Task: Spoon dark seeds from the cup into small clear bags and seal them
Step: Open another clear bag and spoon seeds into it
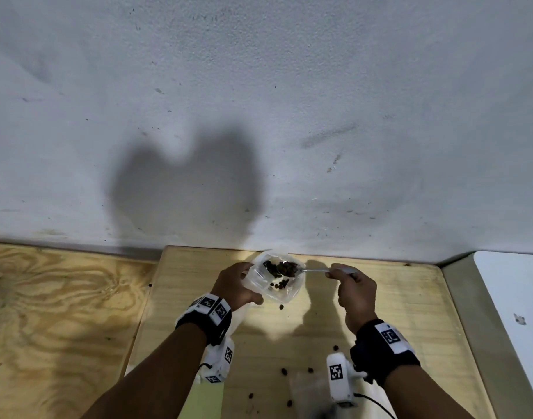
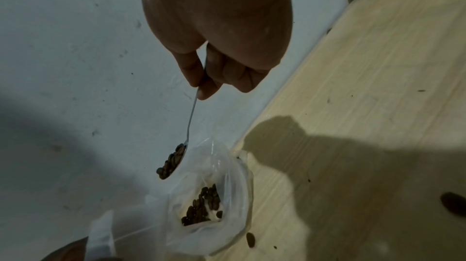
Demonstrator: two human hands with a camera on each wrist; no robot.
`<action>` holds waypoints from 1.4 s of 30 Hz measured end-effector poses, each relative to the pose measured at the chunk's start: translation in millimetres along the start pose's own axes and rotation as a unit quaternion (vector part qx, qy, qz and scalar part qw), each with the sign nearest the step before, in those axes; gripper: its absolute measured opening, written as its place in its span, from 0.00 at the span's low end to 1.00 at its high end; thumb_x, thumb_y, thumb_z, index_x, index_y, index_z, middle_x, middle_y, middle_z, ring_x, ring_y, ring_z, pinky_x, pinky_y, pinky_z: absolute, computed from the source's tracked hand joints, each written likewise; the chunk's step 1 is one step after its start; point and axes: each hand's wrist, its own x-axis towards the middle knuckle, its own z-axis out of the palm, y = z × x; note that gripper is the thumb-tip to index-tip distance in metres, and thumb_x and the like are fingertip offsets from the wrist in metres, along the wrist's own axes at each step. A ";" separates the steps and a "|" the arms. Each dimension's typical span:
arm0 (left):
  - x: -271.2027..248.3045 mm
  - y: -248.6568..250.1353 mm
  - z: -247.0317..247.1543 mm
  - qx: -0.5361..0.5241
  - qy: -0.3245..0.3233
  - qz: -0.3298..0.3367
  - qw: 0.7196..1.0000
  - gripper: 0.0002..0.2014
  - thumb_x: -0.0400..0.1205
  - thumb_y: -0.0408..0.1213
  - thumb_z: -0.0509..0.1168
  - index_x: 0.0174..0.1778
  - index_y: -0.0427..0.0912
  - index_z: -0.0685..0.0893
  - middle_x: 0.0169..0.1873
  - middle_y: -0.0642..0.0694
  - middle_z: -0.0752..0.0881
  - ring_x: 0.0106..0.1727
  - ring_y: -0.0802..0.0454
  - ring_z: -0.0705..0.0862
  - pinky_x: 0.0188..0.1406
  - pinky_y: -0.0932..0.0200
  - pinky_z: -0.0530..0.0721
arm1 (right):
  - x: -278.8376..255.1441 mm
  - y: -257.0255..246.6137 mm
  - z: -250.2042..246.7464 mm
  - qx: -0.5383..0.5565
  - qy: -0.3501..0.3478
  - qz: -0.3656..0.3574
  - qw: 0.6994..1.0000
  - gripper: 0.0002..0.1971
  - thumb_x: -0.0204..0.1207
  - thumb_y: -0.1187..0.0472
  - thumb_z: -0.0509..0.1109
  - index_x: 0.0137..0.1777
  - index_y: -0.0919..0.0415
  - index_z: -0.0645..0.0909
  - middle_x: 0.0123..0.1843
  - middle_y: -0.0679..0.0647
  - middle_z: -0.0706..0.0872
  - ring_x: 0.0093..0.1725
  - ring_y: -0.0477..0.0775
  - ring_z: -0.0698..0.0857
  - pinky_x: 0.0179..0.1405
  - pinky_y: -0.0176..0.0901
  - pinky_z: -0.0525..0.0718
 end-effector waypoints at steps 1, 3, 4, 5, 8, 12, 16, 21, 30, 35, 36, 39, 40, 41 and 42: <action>-0.6 0.1 1.3 -0.005 0.004 -0.003 1.000 0.45 0.56 0.38 0.86 0.71 0.45 0.78 0.64 0.49 0.84 0.59 0.52 0.82 0.55 0.64 0.78 | -1.1 -3.1 0.1 0.001 -0.008 0.000 1.000 0.04 0.74 0.73 0.73 0.43 0.68 0.90 0.33 0.54 0.87 0.22 0.41 0.74 0.24 0.34 0.69; -1.5 0.9 4.1 -0.013 0.008 -0.008 1.000 0.45 0.55 0.38 0.86 0.71 0.45 0.79 0.63 0.49 0.84 0.59 0.53 0.82 0.57 0.62 0.79 | -3.3 -9.9 2.1 0.005 -0.024 -0.003 1.000 0.04 0.75 0.73 0.73 0.46 0.70 0.89 0.38 0.58 0.89 0.18 0.42 0.71 0.18 0.33 0.67; -1.5 1.4 5.5 -0.014 0.011 -0.010 1.000 0.45 0.54 0.38 0.86 0.70 0.45 0.79 0.63 0.49 0.84 0.59 0.52 0.82 0.57 0.62 0.80 | -4.4 -13.5 4.2 0.003 -0.031 -0.012 0.999 0.04 0.75 0.73 0.73 0.46 0.70 0.89 0.40 0.60 0.90 0.18 0.42 0.71 0.18 0.33 0.67; -1.7 2.0 6.7 -0.014 0.012 -0.011 1.000 0.45 0.54 0.39 0.86 0.70 0.45 0.79 0.63 0.49 0.85 0.59 0.52 0.83 0.58 0.61 0.80 | -6.2 -17.3 7.3 -0.004 -0.042 -0.024 0.999 0.04 0.75 0.73 0.73 0.46 0.71 0.89 0.41 0.60 0.91 0.18 0.42 0.72 0.19 0.32 0.68; -2.5 4.9 9.2 -0.011 0.014 -0.013 1.000 0.45 0.54 0.41 0.86 0.70 0.47 0.80 0.62 0.50 0.85 0.59 0.52 0.83 0.55 0.63 0.79 | -9.9 -24.8 18.0 -0.060 -0.081 -0.083 0.991 0.07 0.72 0.75 0.74 0.38 0.64 0.90 0.39 0.55 0.92 0.28 0.44 0.82 0.31 0.36 0.77; -3.4 5.9 10.7 -0.017 0.013 -0.019 1.000 0.42 0.54 0.41 0.86 0.67 0.47 0.82 0.60 0.51 0.86 0.56 0.53 0.84 0.52 0.65 0.78 | -12.4 -23.8 28.7 -0.162 -0.143 -0.196 0.956 0.10 0.71 0.72 0.77 0.37 0.55 0.90 0.39 0.47 0.93 0.43 0.49 0.91 0.43 0.40 0.85; -3.3 5.8 11.5 -0.034 0.005 -0.026 0.999 0.38 0.53 0.42 0.85 0.62 0.49 0.84 0.56 0.52 0.87 0.54 0.53 0.85 0.49 0.63 0.80 | -21.1 -26.9 34.2 -0.214 -0.192 -0.260 0.922 0.07 0.75 0.68 0.77 0.46 0.55 0.92 0.42 0.45 0.93 0.35 0.37 0.86 0.33 0.26 0.75; -1.8 2.0 11.7 -0.047 0.011 -0.025 0.999 0.39 0.53 0.44 0.85 0.63 0.49 0.84 0.54 0.54 0.88 0.53 0.54 0.86 0.44 0.68 0.77 | -12.4 -15.4 18.7 -0.124 -0.068 -0.258 0.956 0.07 0.74 0.70 0.78 0.42 0.57 0.90 0.42 0.47 0.93 0.38 0.45 0.88 0.36 0.36 0.82; -4.1 -0.7 17.1 -0.042 0.022 -0.007 0.999 0.44 0.55 0.39 0.85 0.70 0.47 0.79 0.60 0.52 0.84 0.56 0.57 0.81 0.54 0.65 0.78 | -6.2 33.0 19.1 -0.154 0.059 -0.141 0.976 0.07 0.76 0.69 0.74 0.45 0.56 0.91 0.42 0.46 0.91 0.45 0.49 0.89 0.47 0.40 0.84; -1.5 -2.2 17.0 -0.045 0.016 -0.010 0.999 0.45 0.54 0.41 0.85 0.71 0.48 0.79 0.61 0.52 0.85 0.57 0.55 0.83 0.55 0.64 0.80 | -7.4 49.5 36.1 -0.145 0.058 -0.103 0.982 0.06 0.76 0.68 0.74 0.45 0.58 0.91 0.45 0.49 0.92 0.47 0.47 0.89 0.50 0.40 0.85; -0.9 -2.3 16.8 -0.049 0.015 -0.012 0.999 0.46 0.54 0.41 0.85 0.71 0.48 0.79 0.61 0.52 0.85 0.57 0.55 0.83 0.55 0.63 0.81 | -9.0 51.7 38.3 -0.144 0.057 -0.090 0.984 0.06 0.76 0.68 0.74 0.45 0.58 0.91 0.45 0.49 0.93 0.48 0.48 0.89 0.49 0.38 0.84; -0.2 -1.6 17.3 -0.047 0.010 -0.009 0.999 0.47 0.54 0.41 0.85 0.72 0.49 0.79 0.61 0.52 0.85 0.58 0.55 0.83 0.57 0.61 0.83 | -15.9 59.2 47.7 -0.135 0.051 -0.057 0.988 0.08 0.74 0.69 0.73 0.44 0.57 0.92 0.45 0.49 0.93 0.48 0.51 0.89 0.50 0.41 0.82; -0.3 -1.2 18.2 -0.046 0.005 -0.006 0.999 0.47 0.54 0.41 0.86 0.73 0.49 0.78 0.62 0.52 0.85 0.59 0.55 0.82 0.58 0.60 0.83 | -18.1 61.1 52.3 -0.128 0.052 -0.043 0.989 0.09 0.73 0.69 0.73 0.42 0.56 0.92 0.43 0.48 0.93 0.48 0.51 0.89 0.50 0.42 0.82; -0.9 -0.1 19.4 -0.048 0.001 -0.004 0.999 0.48 0.54 0.41 0.86 0.73 0.49 0.77 0.63 0.52 0.84 0.60 0.55 0.82 0.59 0.59 0.83 | -19.5 63.9 56.8 -0.120 0.055 -0.030 0.991 0.08 0.72 0.68 0.74 0.41 0.54 0.92 0.43 0.48 0.93 0.47 0.51 0.89 0.51 0.44 0.84; -1.0 0.0 20.1 -0.052 -0.005 -0.004 0.999 0.49 0.54 0.40 0.86 0.74 0.49 0.77 0.64 0.52 0.84 0.61 0.56 0.81 0.60 0.59 0.83 | -20.3 66.4 61.7 -0.111 0.058 -0.016 0.992 0.08 0.72 0.67 0.75 0.40 0.53 0.91 0.42 0.48 0.93 0.47 0.52 0.90 0.51 0.46 0.85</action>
